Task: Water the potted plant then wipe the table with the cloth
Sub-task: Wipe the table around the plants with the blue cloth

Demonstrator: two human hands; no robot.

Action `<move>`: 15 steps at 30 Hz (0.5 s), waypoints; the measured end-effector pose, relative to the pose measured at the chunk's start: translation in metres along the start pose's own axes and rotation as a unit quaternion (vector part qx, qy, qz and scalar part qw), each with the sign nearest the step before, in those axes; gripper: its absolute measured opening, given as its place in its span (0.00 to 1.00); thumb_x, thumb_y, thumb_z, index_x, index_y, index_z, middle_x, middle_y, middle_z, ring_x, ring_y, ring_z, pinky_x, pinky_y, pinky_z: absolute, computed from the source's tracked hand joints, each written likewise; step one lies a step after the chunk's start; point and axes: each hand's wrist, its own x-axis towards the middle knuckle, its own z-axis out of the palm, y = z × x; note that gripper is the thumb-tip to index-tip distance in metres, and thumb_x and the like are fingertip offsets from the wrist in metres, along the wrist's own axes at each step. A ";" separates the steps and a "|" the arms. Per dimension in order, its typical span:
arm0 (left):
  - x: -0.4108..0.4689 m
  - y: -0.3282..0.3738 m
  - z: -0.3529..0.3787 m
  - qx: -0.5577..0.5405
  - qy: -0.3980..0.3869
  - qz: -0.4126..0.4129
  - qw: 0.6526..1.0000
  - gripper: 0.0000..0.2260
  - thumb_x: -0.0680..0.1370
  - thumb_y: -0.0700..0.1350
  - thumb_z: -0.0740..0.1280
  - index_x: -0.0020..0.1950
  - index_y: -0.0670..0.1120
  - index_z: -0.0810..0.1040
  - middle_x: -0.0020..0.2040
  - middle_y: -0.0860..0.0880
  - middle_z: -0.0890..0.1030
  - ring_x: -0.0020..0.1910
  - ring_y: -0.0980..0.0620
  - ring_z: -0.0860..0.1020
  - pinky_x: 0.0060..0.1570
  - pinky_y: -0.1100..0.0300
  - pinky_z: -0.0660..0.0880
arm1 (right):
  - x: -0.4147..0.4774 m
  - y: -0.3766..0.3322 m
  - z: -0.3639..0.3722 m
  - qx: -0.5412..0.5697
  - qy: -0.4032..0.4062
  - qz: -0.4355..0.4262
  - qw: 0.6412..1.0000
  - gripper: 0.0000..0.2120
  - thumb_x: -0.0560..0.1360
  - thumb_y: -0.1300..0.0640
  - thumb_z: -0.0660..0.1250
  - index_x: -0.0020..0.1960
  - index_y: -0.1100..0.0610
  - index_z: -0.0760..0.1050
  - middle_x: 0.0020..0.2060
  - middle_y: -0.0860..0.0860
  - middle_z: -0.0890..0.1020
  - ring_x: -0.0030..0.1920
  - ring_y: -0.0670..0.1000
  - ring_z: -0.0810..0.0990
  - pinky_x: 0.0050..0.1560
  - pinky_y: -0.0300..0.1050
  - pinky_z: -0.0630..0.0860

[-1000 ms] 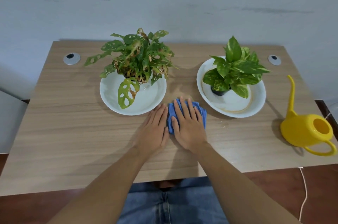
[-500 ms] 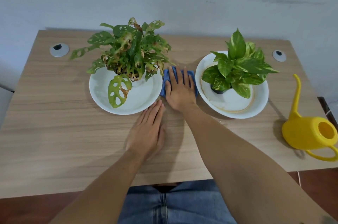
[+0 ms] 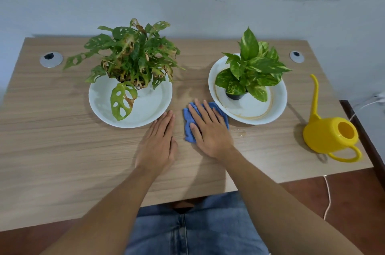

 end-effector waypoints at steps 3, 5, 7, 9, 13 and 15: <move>0.000 0.001 0.000 0.002 0.003 0.002 1.000 0.32 0.85 0.46 0.57 0.89 0.40 0.57 0.90 0.44 0.58 0.90 0.48 0.56 0.87 0.45 0.57 | -0.029 0.010 -0.004 -0.013 0.006 0.012 1.000 0.28 0.90 0.44 0.49 0.89 0.45 0.47 0.88 0.44 0.49 0.88 0.48 0.46 0.85 0.53 0.51; 0.000 0.000 0.001 0.006 -0.002 0.004 1.000 0.32 0.85 0.46 0.56 0.89 0.39 0.56 0.90 0.43 0.57 0.90 0.47 0.55 0.87 0.45 0.57 | -0.043 0.013 -0.004 -0.019 0.010 0.020 1.000 0.28 0.90 0.44 0.49 0.89 0.45 0.48 0.88 0.45 0.50 0.88 0.49 0.48 0.85 0.55 0.53; 0.000 0.000 0.003 0.018 -0.012 0.008 1.000 0.33 0.85 0.47 0.54 0.89 0.39 0.54 0.90 0.42 0.56 0.90 0.45 0.54 0.87 0.44 0.57 | -0.052 0.012 -0.003 -0.020 0.016 0.036 0.999 0.28 0.90 0.44 0.50 0.89 0.46 0.50 0.88 0.46 0.51 0.88 0.51 0.49 0.85 0.56 0.54; 0.000 0.001 0.005 0.037 -0.020 0.011 0.999 0.33 0.85 0.48 0.52 0.89 0.38 0.52 0.90 0.40 0.54 0.90 0.43 0.53 0.87 0.43 0.56 | -0.055 0.010 -0.002 -0.019 0.023 0.051 0.998 0.28 0.90 0.45 0.50 0.89 0.46 0.50 0.88 0.47 0.51 0.88 0.52 0.50 0.85 0.56 0.54; 0.003 0.003 0.005 0.053 -0.027 0.043 0.997 0.33 0.85 0.48 0.52 0.90 0.39 0.50 0.91 0.41 0.53 0.91 0.43 0.51 0.88 0.42 0.54 | -0.052 0.005 0.000 -0.022 0.026 0.067 0.997 0.28 0.90 0.44 0.50 0.89 0.46 0.50 0.88 0.48 0.51 0.88 0.53 0.50 0.84 0.57 0.54; 0.004 0.003 0.005 0.048 -0.030 0.055 0.997 0.33 0.86 0.47 0.54 0.90 0.40 0.50 0.91 0.42 0.52 0.91 0.45 0.51 0.88 0.42 0.54 | -0.055 0.002 0.002 -0.012 0.023 0.082 0.996 0.28 0.90 0.44 0.49 0.89 0.46 0.49 0.88 0.48 0.50 0.88 0.53 0.48 0.84 0.58 0.53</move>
